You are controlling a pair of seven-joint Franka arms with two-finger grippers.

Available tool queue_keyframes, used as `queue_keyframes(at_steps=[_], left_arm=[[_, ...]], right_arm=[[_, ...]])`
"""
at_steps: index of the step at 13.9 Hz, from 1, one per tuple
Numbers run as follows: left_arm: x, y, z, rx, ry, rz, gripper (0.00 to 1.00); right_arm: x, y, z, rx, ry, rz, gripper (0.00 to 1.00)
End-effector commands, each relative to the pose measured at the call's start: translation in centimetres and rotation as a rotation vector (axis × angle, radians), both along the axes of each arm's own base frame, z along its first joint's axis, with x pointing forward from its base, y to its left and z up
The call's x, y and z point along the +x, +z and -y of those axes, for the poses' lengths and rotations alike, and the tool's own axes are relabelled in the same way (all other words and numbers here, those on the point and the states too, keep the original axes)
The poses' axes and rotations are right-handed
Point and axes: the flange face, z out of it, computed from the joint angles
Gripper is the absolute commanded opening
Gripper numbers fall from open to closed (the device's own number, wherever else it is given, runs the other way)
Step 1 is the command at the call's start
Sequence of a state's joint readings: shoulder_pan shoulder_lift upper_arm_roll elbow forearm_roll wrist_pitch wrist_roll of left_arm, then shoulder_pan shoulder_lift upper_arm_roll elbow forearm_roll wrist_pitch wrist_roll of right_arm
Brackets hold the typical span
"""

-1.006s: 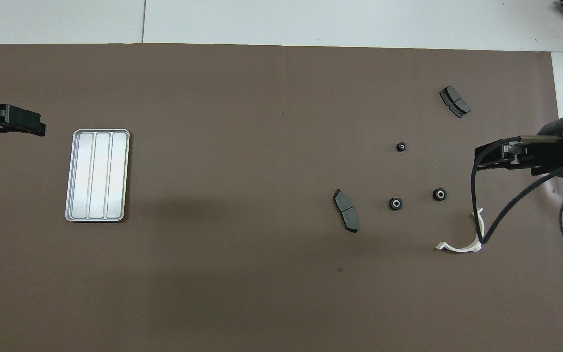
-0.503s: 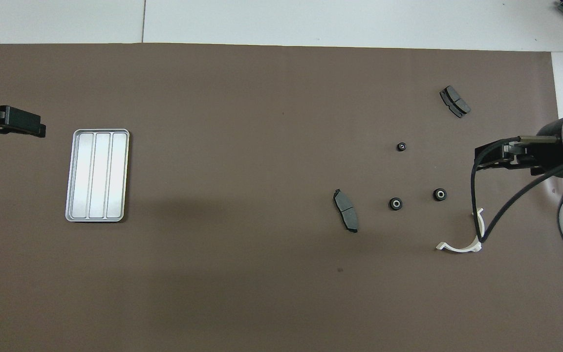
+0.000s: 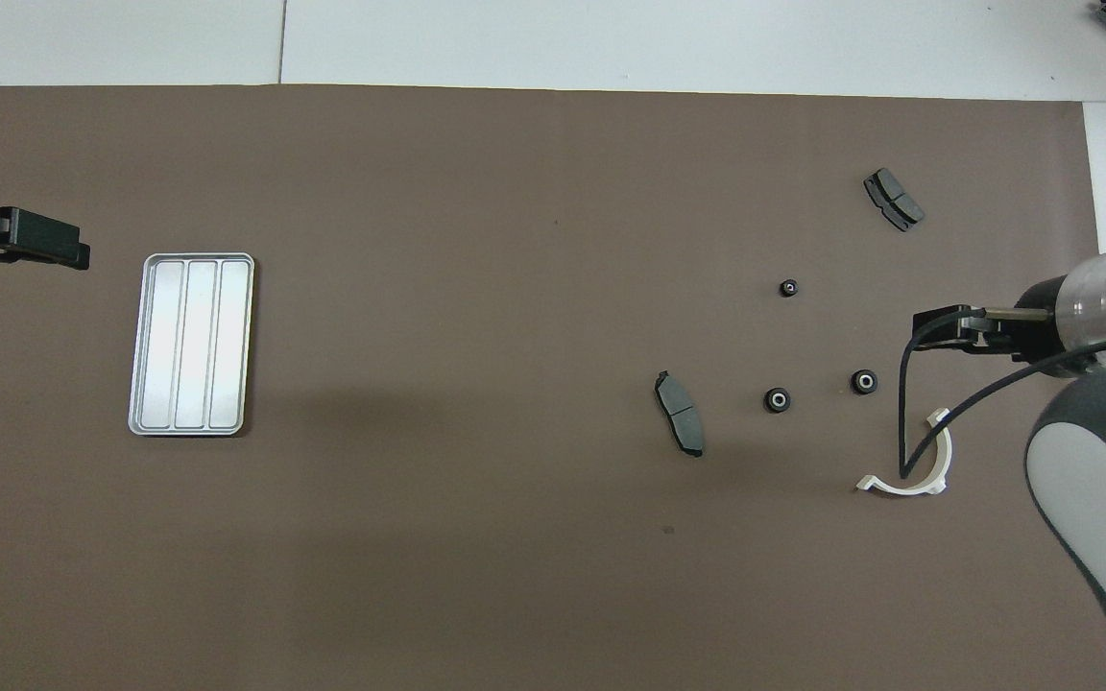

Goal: Pick bearing gear from pile to tray
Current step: 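Reach the right gripper toward the black bearing gear nearest it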

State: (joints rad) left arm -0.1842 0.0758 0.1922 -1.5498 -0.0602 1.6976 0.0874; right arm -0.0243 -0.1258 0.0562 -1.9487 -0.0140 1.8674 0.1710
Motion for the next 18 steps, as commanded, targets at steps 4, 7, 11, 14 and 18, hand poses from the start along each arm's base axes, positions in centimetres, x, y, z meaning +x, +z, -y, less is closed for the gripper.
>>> queue_keyframes(at_steps=[4, 7, 11, 14, 18], left_arm=[[-1.0, 0.1, -0.5, -0.005, -0.004, -0.003, 1.0], [-1.2, -0.2, -0.6, -0.006, -0.004, -0.008, 1.0], [-1.2, -0.2, 0.1, -0.006, -0.013, -0.011, 1.0], [-1.2, -0.1, -0.6, -0.007, -0.003, -0.005, 1.0], [-1.1, -0.1, -0.6, -0.006, -0.002, 0.0, 1.0]], right_arm=[[0.1, -8.8, 1.1, 0.024, 0.02, 0.012, 1.0], [1.8, -13.7, 1.6, 0.026, 0.078, -0.018, 1.0], [1.8, -18.9, 2.0, 0.024, 0.093, -0.008, 1.0], [1.9, -21.7, 2.8, 0.024, 0.109, 0.01, 1.0], [0.3, -24.1, 3.1, 0.023, 0.113, 0.0, 0.99]])
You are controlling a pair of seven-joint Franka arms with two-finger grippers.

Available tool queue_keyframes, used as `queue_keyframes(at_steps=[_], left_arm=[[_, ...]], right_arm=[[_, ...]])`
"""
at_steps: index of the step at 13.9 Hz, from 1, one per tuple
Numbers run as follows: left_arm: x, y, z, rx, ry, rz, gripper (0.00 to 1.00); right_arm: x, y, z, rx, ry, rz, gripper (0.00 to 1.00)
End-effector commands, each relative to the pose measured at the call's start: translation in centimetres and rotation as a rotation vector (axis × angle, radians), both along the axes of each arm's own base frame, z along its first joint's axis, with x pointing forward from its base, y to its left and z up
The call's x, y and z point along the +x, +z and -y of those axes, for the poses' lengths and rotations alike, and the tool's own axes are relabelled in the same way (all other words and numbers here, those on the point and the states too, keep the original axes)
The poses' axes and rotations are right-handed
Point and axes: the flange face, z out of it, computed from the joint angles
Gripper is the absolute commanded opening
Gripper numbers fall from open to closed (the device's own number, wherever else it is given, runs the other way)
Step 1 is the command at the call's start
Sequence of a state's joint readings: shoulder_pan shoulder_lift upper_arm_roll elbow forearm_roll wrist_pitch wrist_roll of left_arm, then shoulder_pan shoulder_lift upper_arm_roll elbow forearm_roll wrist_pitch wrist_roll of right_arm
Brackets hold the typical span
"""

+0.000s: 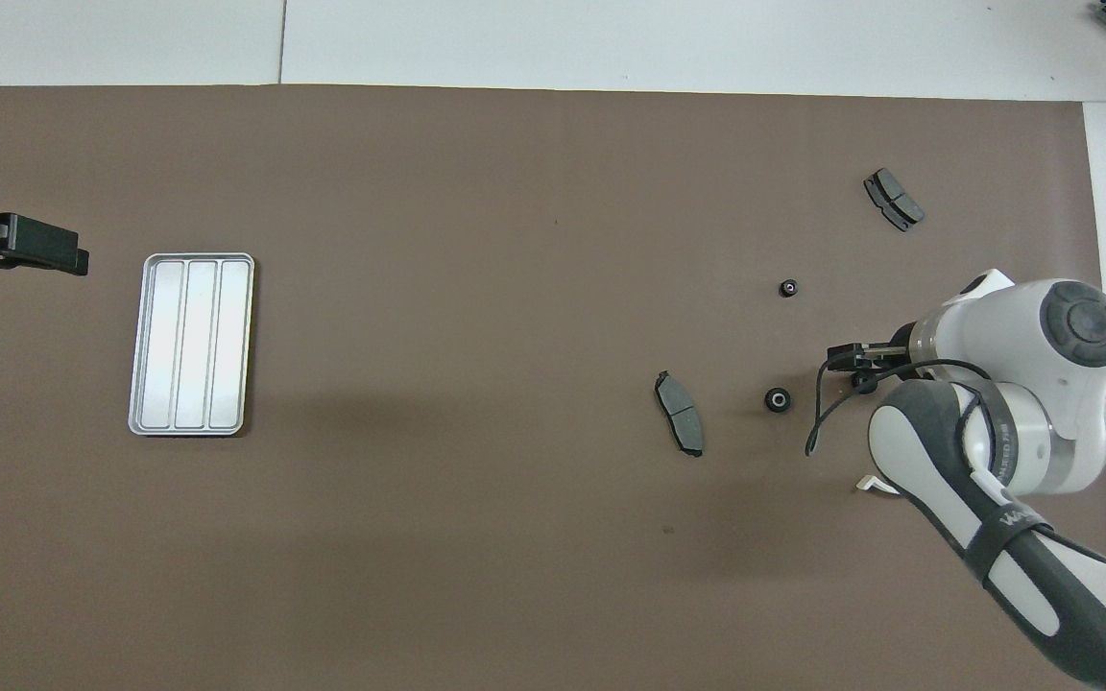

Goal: Pick bearing gear from pile to tray
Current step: 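Grasp the black bearing gear with the right gripper and lift it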

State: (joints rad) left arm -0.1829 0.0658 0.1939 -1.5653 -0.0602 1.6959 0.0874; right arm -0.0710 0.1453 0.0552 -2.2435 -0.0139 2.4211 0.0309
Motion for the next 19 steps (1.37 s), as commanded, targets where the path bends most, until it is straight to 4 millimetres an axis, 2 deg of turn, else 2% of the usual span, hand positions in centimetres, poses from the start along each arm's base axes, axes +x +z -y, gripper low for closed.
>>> queue_keyframes(at_steps=[1, 3, 5, 6, 9, 10, 11, 13, 14, 17, 19], left_arm=[[-0.8, 0.1, -0.3, -0.004, -0.005, 0.009, 1.0], [-0.9, 0.0, 0.0, -0.005, -0.012, 0.0, 1.0], [-0.8, 0.0, 0.0, -0.005, -0.012, 0.004, 1.0], [-0.8, 0.0, 0.0, -0.005, -0.012, 0.004, 1.0], [-0.9, -0.2, 0.5, -0.005, -0.021, 0.001, 1.0], [-0.9, -0.1, 0.5, -0.005, -0.021, 0.004, 1.0], [-0.9, -0.1, 0.5, -0.005, -0.021, 0.006, 1.0], [-0.8, -0.2, 0.7, -0.005, -0.025, 0.007, 1.0], [-0.9, -0.2, 0.6, -0.005, -0.028, 0.006, 1.0], [-0.9, -0.2, 0.5, -0.005, -0.025, 0.001, 1.0], [-1.0, -0.1, 0.6, -0.005, -0.027, 0.003, 1.0]], right_arm=[[-1.5, -1.3, 0.5, 0.01, 0.016, 0.023, 0.99], [-1.9, -1.6, 1.0, 0.008, 0.025, 0.022, 0.94], [-2.0, -1.7, 1.0, 0.008, 0.028, 0.02, 0.78], [-2.0, -1.7, 1.0, 0.008, 0.029, 0.02, 0.68], [-2.2, -1.8, 1.0, 0.008, 0.029, 0.026, 0.2], [-2.1, -1.8, 0.8, 0.008, 0.034, 0.026, 0.07], [-2.1, -1.8, 0.6, 0.008, 0.037, 0.028, 0.01], [-1.7, -1.2, -0.1, 0.009, 0.042, 0.039, 0.01], [-1.1, -0.1, -0.5, 0.009, 0.048, 0.052, 0.01], [0.5, 2.6, -4.6, 0.016, 0.068, 0.063, 0.02], [1.5, 4.1, -9.1, 0.028, 0.027, 0.06, 0.01]])
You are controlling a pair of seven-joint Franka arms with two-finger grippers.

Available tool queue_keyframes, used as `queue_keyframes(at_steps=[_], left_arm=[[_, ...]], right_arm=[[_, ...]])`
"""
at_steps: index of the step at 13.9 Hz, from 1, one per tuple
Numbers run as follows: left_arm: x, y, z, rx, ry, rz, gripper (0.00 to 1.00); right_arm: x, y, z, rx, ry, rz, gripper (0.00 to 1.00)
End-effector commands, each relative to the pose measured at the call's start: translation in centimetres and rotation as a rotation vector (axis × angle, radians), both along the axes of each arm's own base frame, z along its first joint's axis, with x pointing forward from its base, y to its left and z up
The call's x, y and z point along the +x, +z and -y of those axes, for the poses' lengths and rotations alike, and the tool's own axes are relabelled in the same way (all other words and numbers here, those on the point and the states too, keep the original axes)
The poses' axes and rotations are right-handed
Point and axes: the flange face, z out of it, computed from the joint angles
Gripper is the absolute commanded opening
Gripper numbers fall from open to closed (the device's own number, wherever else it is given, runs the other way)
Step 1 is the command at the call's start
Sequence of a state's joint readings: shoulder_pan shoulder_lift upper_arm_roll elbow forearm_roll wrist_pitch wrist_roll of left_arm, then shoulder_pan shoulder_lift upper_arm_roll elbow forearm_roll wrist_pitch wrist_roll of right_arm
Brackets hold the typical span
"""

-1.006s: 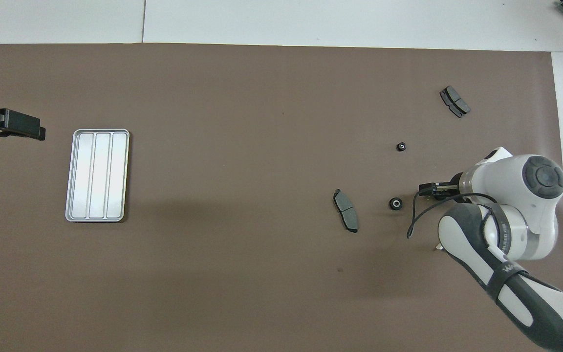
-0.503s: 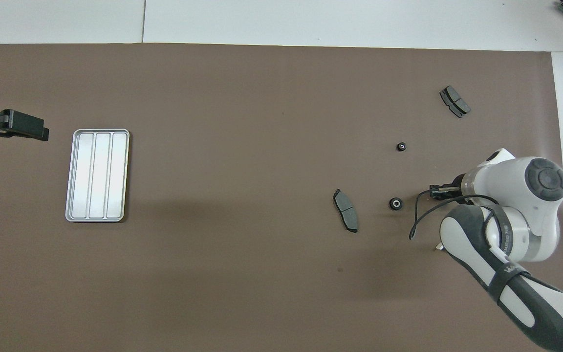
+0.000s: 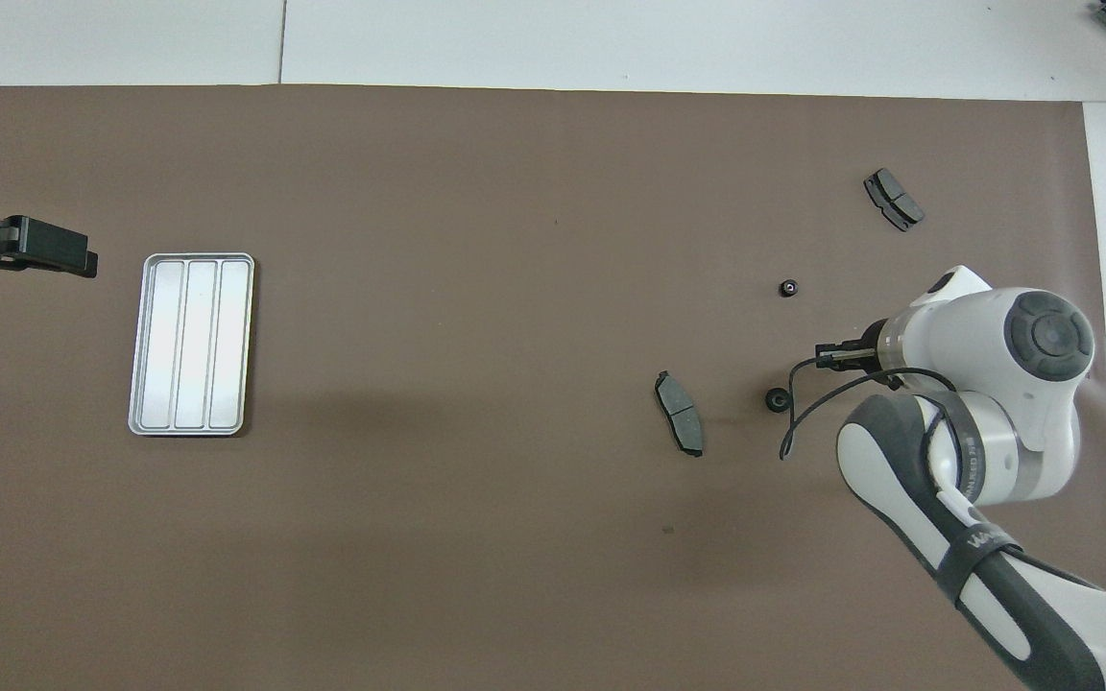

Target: Pick bearing gear from pile to tray

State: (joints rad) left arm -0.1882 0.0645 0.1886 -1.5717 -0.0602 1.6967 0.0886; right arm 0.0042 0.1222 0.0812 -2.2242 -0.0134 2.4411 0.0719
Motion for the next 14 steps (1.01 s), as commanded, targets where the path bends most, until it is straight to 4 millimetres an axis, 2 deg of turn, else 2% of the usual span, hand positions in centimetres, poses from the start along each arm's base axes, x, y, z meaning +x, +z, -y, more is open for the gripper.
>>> queue_keyframes(at_steps=[1, 4, 7, 9, 11, 14], left_arm=[[-0.9, 0.2, 0.0, -0.005, -0.012, 0.014, 1.0], [-1.2, -0.4, -0.2, -0.007, -0.017, 0.003, 1.0], [-1.2, -0.9, -1.1, -0.009, 0.012, 0.032, 1.0], [-1.2, -0.9, -1.1, -0.009, 0.001, 0.039, 1.0], [-1.1, -0.8, -1.1, -0.008, -0.001, 0.045, 1.0], [-1.2, -1.0, -1.0, -0.009, 0.003, 0.036, 1.0]], right_arm=[[1.0, 2.2, -5.4, 0.028, -0.056, 0.0, 0.0], [0.6, 3.4, -11.9, 0.051, -0.081, 0.021, 0.0], [1.7, 4.3, -18.9, 0.068, -0.126, 0.011, 0.0], [2.3, 4.8, -22.6, 0.084, -0.157, 0.016, 0.0], [2.6, 4.6, -25.9, 0.097, -0.163, 0.02, 0.0], [3.8, 3.1, -32.5, 0.041, -0.182, 0.021, 0.0]])
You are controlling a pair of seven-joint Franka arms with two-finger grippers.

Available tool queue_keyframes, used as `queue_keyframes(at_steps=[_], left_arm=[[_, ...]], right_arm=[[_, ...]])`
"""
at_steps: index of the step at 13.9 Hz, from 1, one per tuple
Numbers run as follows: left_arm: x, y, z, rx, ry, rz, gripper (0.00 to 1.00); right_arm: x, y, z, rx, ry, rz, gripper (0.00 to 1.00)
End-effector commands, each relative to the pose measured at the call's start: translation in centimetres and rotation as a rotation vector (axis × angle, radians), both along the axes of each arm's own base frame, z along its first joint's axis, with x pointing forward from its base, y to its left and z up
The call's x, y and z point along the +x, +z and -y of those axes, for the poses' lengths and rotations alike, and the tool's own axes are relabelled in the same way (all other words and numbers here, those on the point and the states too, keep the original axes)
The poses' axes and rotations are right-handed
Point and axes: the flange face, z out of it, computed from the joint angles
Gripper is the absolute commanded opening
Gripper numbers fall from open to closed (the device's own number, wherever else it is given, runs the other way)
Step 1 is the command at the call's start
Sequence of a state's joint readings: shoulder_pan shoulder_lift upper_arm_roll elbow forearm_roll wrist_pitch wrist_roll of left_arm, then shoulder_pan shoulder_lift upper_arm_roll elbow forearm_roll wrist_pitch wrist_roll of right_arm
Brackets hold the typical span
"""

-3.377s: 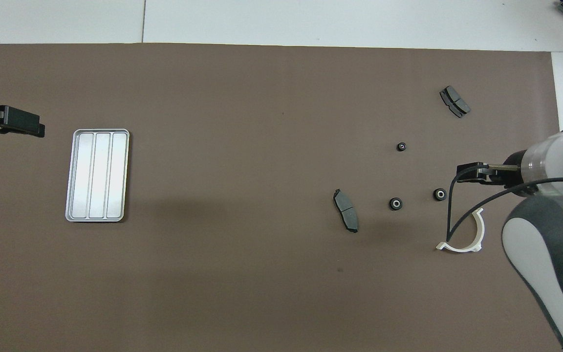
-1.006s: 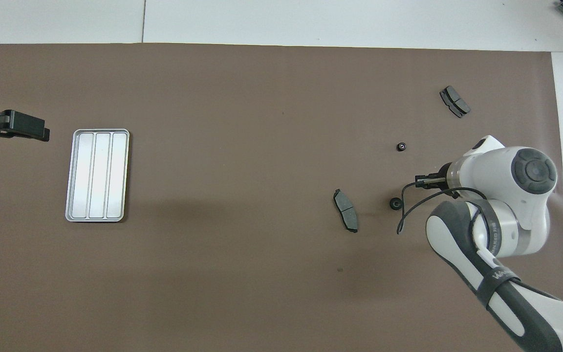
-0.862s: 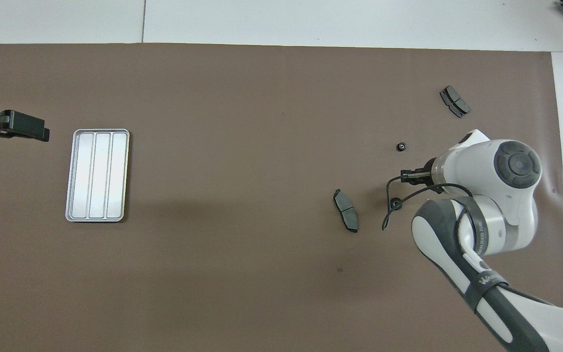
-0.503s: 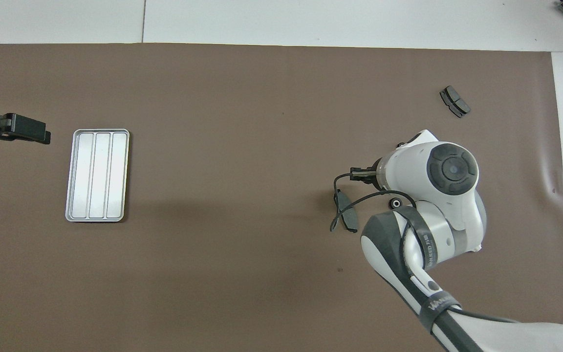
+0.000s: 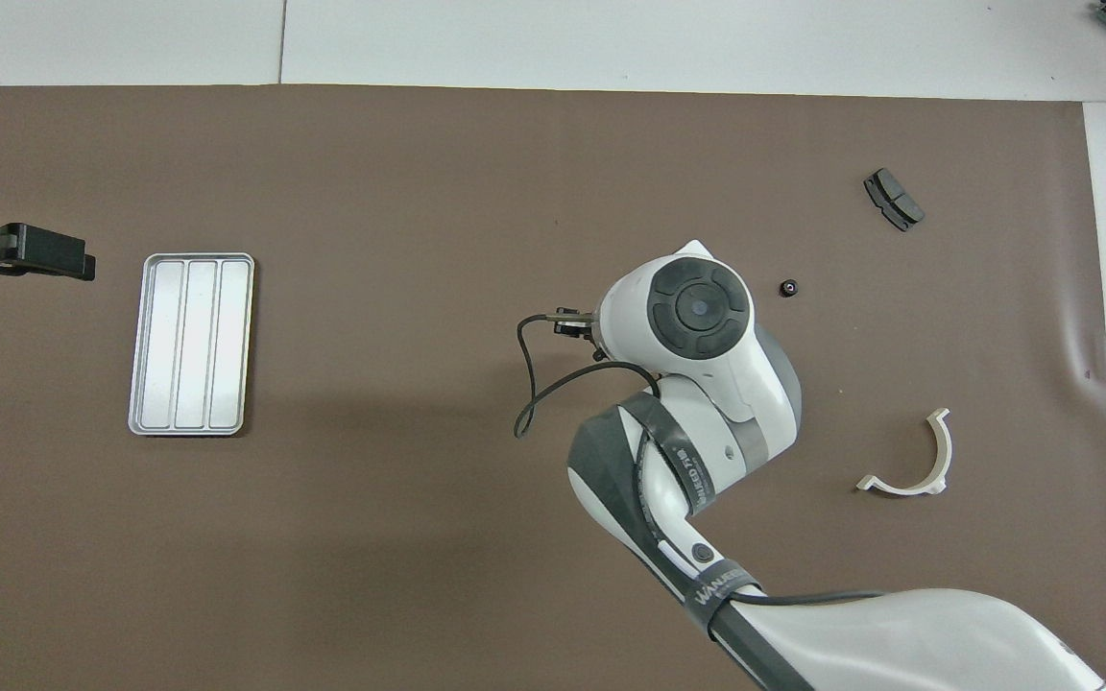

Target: Pick bearing gear from pile to tray

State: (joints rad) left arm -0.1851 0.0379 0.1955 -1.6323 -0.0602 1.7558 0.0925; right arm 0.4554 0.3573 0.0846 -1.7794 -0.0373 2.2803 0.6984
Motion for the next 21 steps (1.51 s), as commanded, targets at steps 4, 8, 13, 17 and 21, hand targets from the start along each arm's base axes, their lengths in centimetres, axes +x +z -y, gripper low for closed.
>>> queue_keyframes(at_steps=[4, 8, 13, 17, 21], left_arm=[[-1.3, -0.3, -0.8, -0.007, 0.006, -0.005, 1.0], [-1.4, -0.5, -0.9, -0.008, 0.002, -0.01, 1.0], [-2.0, -1.1, -1.0, -0.011, 0.01, -0.04, 1.0], [-2.2, -1.2, -1.0, -0.012, 0.008, -0.043, 1.0], [-2.2, -1.2, -1.0, -0.012, 0.009, -0.043, 1.0]], right_arm=[[1.8, -3.9, -9.1, -0.052, -0.053, -0.001, 0.0], [0.7, -4.5, -11.6, -0.042, -0.041, 0.008, 0.0], [-1.2, -7.0, -12.3, -0.049, -0.015, -0.004, 0.23], [-1.2, -6.9, -11.9, -0.062, -0.012, -0.012, 0.59], [-0.7, -5.5, -11.5, -0.064, -0.032, -0.007, 0.88]])
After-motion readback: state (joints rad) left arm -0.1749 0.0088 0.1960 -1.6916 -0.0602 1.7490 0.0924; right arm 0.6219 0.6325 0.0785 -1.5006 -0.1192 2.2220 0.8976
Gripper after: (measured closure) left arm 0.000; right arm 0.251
